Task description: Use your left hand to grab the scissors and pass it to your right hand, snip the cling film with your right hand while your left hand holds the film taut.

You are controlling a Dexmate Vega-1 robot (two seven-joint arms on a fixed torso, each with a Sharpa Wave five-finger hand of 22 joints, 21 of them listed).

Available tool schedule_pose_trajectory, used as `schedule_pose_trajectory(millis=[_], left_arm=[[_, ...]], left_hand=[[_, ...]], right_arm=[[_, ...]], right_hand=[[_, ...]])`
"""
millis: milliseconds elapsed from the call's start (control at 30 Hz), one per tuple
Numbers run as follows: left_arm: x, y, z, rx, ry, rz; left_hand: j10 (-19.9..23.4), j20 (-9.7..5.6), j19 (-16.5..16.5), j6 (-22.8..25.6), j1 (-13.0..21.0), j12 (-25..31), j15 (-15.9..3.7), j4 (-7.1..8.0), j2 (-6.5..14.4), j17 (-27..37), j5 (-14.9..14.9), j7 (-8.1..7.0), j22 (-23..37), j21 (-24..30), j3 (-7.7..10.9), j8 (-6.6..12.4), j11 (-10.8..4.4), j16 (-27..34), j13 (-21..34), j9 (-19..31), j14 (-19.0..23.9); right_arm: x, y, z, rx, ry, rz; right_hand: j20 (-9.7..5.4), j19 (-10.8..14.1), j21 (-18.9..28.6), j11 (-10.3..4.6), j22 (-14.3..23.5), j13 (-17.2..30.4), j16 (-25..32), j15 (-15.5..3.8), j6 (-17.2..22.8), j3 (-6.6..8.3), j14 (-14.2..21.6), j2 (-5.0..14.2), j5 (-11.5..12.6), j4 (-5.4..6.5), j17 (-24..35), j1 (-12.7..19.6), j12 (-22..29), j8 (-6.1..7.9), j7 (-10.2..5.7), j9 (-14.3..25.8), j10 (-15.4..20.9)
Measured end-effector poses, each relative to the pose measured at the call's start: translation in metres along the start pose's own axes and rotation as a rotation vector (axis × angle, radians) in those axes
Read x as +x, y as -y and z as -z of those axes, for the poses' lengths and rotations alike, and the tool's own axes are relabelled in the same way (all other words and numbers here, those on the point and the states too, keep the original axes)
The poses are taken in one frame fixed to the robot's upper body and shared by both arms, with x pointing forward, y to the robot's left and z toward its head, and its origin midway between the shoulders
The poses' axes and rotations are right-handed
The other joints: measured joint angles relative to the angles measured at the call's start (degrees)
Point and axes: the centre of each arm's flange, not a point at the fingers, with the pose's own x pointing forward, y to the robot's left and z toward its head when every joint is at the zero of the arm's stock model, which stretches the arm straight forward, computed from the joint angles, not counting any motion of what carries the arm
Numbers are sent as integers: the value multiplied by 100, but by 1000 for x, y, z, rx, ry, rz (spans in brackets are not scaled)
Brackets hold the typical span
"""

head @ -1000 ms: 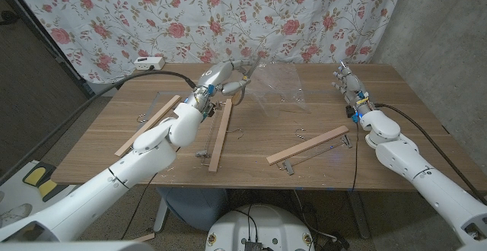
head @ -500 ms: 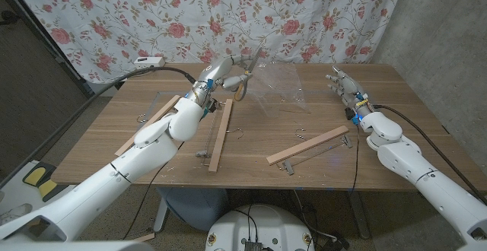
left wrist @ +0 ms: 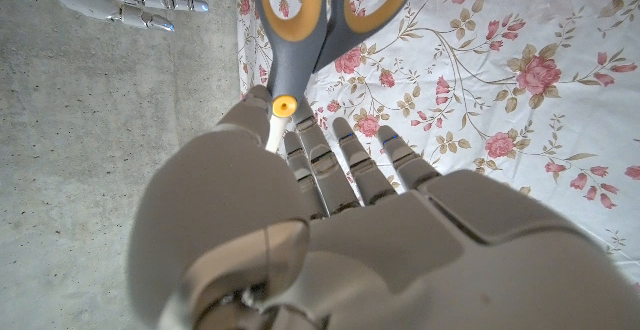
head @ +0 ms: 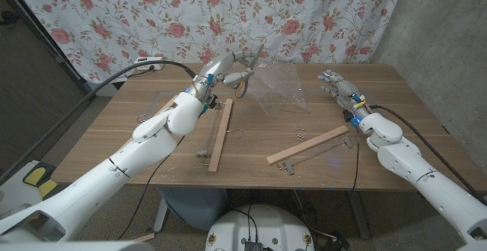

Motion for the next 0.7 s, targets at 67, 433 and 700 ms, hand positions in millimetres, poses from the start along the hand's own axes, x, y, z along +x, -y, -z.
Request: schedule_pose_trajectory(millis=[67, 433, 700], left_arm=[[1, -1, 0, -5, 0, 1], [5, -5, -1, -29, -2, 1], [10, -8, -2, -37, -4, 2]], left_hand=[[0, 0, 0, 0, -2, -2, 0, 0, 1, 0, 0, 0, 0, 0, 0, 0, 0, 0, 2, 0, 0], [0, 0, 0, 0, -24, -31, 0, 0, 7, -1, -1, 0, 0, 0, 0, 0, 0, 0, 10, 0, 0], [0, 0, 0, -1, -37, -35, 0, -1, -8, -1, -1, 0, 0, 0, -1, 0, 0, 0, 27, 0, 0]], right_arm=[[0, -1, -1, -1, 6, -11], [-1, -5, -4, -11, 27, -65], [-4, -9, -6, -18, 39, -101]], right_hand=[[0, 0, 0, -23, 0, 15, 0, 0, 0, 16, 0, -6, 0, 16, 0, 51, 0, 0, 0, 0, -24], [1, 1, 0, -39, 1, 16, -40, -17, 30, 31, -20, -104, 0, 32, 1, 149, -70, 0, -30, 0, -127], [1, 1, 0, 49, 1, 58, -40, -23, 196, 56, -25, -141, 0, 57, 1, 247, -140, 48, -183, 6, -234]])
